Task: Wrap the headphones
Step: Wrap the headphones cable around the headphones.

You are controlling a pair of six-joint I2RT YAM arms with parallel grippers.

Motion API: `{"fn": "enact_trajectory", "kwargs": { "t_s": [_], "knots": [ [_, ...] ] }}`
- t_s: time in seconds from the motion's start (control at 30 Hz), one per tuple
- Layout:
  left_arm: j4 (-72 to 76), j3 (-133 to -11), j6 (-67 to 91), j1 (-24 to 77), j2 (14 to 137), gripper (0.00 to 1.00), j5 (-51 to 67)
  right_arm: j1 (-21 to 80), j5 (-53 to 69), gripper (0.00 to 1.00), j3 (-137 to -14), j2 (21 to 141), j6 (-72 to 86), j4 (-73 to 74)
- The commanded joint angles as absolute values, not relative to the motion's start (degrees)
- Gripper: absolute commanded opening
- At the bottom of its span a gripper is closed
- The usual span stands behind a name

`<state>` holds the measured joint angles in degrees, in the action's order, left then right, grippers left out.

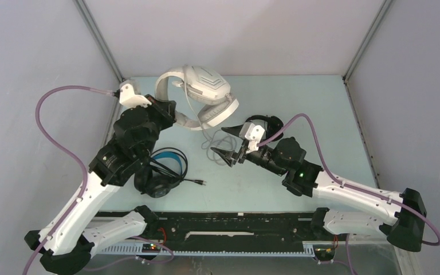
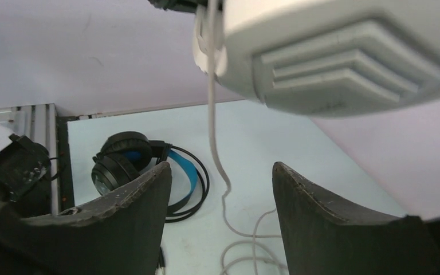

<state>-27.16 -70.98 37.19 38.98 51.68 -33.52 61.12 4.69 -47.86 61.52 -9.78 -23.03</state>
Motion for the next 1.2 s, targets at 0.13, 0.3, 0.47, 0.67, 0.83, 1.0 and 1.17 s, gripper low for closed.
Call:
{"fn": "enact_trajectory", "kwargs": {
  "t_s": [0.13, 0.3, 0.47, 0.67, 0.83, 1.0, 1.17],
  "knots": [
    [-19.5, -70.7, 45.2, 38.6, 49.1, 0.00, -27.0, 57.6, 9.5, 0.71, -43.5, 64.7, -8.4, -40.7],
    [-19.7, -71.5, 46.1, 38.6, 48.7, 0.00, -25.0, 56.2, 18.4, 0.71, -43.1, 70.7, -8.8, -50.6],
    [-20.0, -71.9, 46.2, 38.6, 49.1, 0.00, -23.8, 55.8, 21.3, 0.68, -43.3, 76.9, -7.0, -59.3],
    [-20.8, -72.3, 46.0, 38.7, 49.0, 0.00, -22.6, 55.3, 23.1, 0.51, -43.9, 83.8, -3.8, -65.2],
    [-22.7, -74.0, 44.1, 38.6, 49.0, 0.00, -20.5, 52.9, 23.3, 0.16, -42.1, 86.3, 0.7, -68.9],
    [-28.0, -77.4, 39.2, 38.5, 50.3, 0.00, -18.0, 48.5, 25.2, 0.00, -40.0, 85.0, 4.6, -69.2],
    [-30.8, -77.7, 35.6, 37.0, 49.4, 0.00, -23.6, 46.8, 26.3, 0.00, -37.7, 82.4, 4.1, -66.2]
  ]
}}
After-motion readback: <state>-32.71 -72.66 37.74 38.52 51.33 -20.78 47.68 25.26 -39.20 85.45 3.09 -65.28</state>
